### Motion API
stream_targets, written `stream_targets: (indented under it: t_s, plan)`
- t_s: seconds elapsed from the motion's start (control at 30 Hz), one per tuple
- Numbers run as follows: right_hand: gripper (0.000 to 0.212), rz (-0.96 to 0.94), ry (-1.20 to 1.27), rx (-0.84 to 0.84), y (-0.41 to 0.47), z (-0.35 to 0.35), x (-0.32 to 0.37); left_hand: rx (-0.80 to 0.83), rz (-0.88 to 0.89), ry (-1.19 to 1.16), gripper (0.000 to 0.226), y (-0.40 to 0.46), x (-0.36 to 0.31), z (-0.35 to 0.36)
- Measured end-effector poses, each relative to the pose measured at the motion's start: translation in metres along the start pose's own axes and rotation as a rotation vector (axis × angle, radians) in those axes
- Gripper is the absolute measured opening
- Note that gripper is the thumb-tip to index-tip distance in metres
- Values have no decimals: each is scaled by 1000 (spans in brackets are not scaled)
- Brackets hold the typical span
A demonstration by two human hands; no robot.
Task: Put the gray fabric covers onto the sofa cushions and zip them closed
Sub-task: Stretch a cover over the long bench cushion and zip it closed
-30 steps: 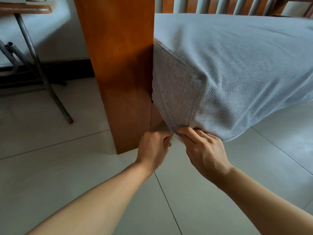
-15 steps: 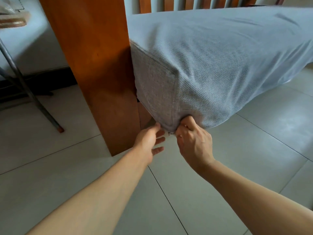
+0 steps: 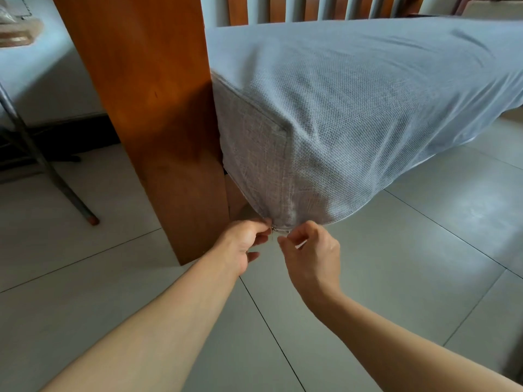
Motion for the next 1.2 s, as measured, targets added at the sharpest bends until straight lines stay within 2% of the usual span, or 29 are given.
stream_targets:
  t_s: [0.13,0.2,0.27,0.43,0.5,0.6,0.7,0.83,1.1,1.2]
  plan:
    - [19,446,437,320,-15,41,-17,-45,50,45,12,-3,-5,-5]
    - [12,540,551,375,-20,49,-14,-56,81,74,15,-5,-8,-5]
    - [5,546,569,367,-19,49,-11,-63,113,87,19,-7,-12,-5]
    - [24,472,495,379,-21,49,-7,-69,151,133,23,-10,-16,-1]
    - [28,353,296,333,-17,43,-4,-80,165,142,25,-12,-15,1]
    - [27,102,-128,205,-11,22,6,-103,148,123,24,-13,-12,-1]
    - [27,-109,-345,125,-12,4,12,-117,141,135,22,-13,-14,-3]
    - [26,-195,-371,42,3,-14,0,-89,123,141,21,-12,-13,2]
    - [28,-111,-393,-5,34,-34,-23,-56,44,39,12,-11,-1,14]
    - [28,-147,-333,-5,30,-29,-24,6,-10,15,32,-17,1,40]
Point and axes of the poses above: each hand's wrist, its own y-axis towards the middle knuckle, its own z-axis out of the palm, x = y × z, the point moved 9 cm from there along y, towards the middle knuckle, and after that the axes turned 3 degrees about -x, right-handed, at the moved point
